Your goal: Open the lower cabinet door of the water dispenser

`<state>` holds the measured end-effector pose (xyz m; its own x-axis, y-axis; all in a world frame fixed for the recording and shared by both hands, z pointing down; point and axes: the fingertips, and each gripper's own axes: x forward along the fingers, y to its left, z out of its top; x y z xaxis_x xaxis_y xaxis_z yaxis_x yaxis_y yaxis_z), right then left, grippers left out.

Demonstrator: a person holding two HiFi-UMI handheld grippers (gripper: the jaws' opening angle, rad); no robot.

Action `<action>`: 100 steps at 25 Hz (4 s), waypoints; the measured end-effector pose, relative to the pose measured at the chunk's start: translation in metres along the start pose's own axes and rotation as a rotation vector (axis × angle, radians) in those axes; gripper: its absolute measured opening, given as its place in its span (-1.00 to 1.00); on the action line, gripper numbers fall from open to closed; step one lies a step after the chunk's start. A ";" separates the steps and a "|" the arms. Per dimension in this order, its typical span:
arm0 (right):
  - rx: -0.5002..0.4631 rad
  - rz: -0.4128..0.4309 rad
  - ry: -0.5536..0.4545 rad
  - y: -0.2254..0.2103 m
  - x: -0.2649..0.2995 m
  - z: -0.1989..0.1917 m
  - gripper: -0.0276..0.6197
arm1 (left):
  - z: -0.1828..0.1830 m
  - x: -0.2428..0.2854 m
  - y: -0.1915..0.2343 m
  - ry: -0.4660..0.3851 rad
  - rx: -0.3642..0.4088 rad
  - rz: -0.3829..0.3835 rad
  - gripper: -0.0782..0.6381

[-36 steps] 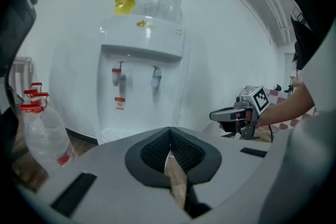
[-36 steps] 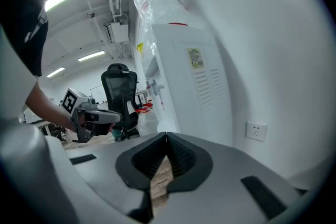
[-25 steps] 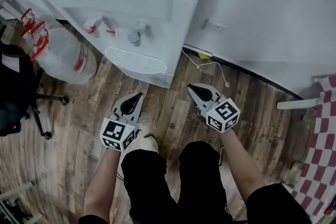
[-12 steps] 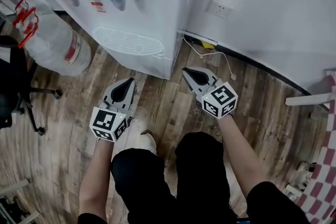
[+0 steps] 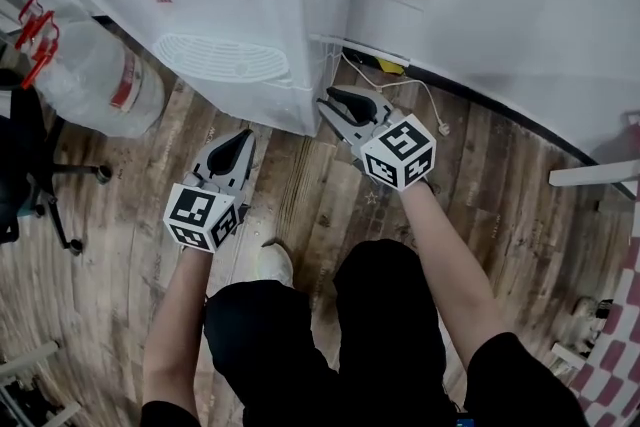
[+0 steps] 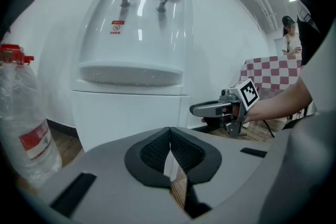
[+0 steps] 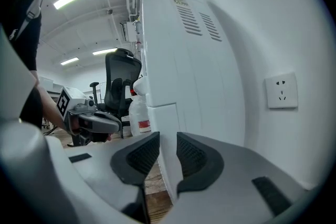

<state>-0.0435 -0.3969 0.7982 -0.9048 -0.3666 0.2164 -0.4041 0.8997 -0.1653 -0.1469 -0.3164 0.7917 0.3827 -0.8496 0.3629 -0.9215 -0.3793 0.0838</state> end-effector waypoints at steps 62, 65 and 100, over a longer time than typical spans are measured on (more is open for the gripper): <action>-0.232 0.404 0.115 0.159 0.016 -0.021 -0.71 | -0.008 -0.072 -0.022 -0.068 -0.024 -0.001 -0.16; -0.232 0.442 0.113 0.176 0.024 -0.023 -0.77 | -0.012 -0.087 -0.015 -0.079 -0.036 0.036 -0.13; -0.144 0.470 0.045 0.193 0.089 -0.012 -0.81 | -0.042 -0.236 0.146 -0.049 -0.047 0.587 -0.02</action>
<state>-0.2008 -0.2530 0.7973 -0.9767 0.0948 0.1923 0.0723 0.9900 -0.1208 -0.3749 -0.1561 0.7571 -0.1904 -0.9290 0.3173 -0.9816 0.1750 -0.0766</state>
